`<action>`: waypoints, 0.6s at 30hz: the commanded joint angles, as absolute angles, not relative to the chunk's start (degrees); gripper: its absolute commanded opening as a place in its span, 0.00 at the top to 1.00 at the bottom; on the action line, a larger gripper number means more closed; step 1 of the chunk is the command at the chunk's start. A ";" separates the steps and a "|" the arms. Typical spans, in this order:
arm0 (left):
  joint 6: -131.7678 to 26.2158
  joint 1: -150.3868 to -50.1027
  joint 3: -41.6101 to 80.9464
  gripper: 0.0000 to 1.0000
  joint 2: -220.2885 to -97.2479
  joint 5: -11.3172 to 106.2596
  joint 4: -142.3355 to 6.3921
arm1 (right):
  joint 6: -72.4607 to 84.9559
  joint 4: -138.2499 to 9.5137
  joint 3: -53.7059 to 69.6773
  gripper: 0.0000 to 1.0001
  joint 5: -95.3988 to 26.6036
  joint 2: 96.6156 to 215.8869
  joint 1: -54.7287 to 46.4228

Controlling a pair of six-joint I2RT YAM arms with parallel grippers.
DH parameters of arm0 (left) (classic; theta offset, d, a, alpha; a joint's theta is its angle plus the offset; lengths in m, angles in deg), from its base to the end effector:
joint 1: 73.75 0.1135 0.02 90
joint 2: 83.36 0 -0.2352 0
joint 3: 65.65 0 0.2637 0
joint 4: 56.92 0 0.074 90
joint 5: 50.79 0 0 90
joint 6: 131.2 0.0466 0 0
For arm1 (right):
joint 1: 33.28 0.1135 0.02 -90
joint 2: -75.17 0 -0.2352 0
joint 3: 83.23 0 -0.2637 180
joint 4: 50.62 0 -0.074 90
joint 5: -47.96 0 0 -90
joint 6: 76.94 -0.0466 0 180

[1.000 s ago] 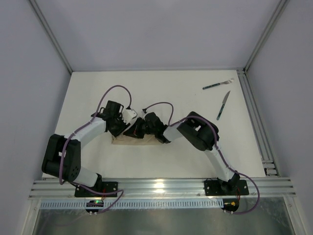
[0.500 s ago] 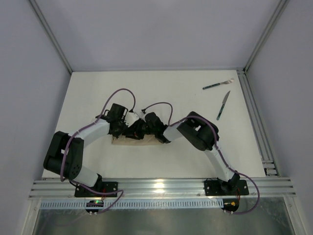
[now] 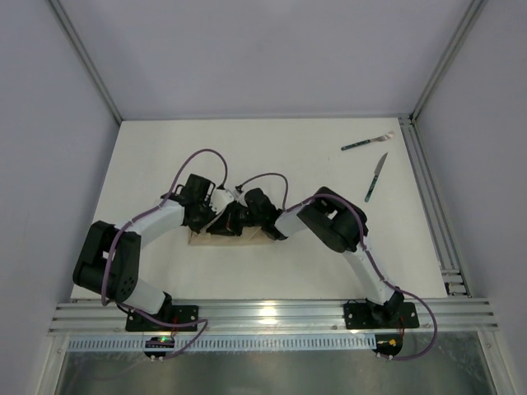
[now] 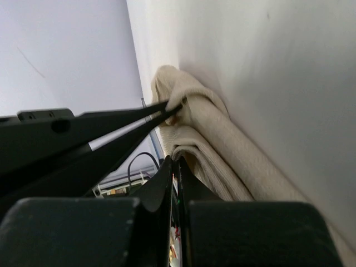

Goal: Fold the napkin into a case and place the utensils inside
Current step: Grasp the top corner of the smaller rectangle folded napkin from the folded napkin.

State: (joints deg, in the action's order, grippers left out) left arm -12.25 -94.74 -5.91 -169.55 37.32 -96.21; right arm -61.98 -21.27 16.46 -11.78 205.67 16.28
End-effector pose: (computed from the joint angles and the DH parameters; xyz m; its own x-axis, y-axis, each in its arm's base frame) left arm 0.2713 -0.1024 0.1208 -0.5777 0.7398 -0.3450 0.7142 0.6627 0.2252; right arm 0.2730 0.3565 0.0491 -0.9898 0.1251 -0.0681 -0.0256 0.3137 0.9492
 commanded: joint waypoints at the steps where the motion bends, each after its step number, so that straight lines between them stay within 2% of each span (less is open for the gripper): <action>1: -13.07 -94.93 -4.16 1.00 -167.39 42.02 -98.28 | -65.85 -15.46 12.27 0.96 -9.78 208.14 15.50; 7: -11.75 -94.93 -4.16 1.00 -167.56 44.13 -99.17 | -68.94 -15.43 6.37 0.96 -11.89 210.60 14.97; 18: -11.58 -94.84 -4.16 1.00 -165.98 46.59 -101.18 | -72.98 -14.81 9.08 0.96 -20.14 213.34 14.18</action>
State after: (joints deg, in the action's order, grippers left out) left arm -11.46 -94.10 -5.26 -167.98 39.72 -97.91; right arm -70.38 -17.51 9.49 -12.72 212.29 14.97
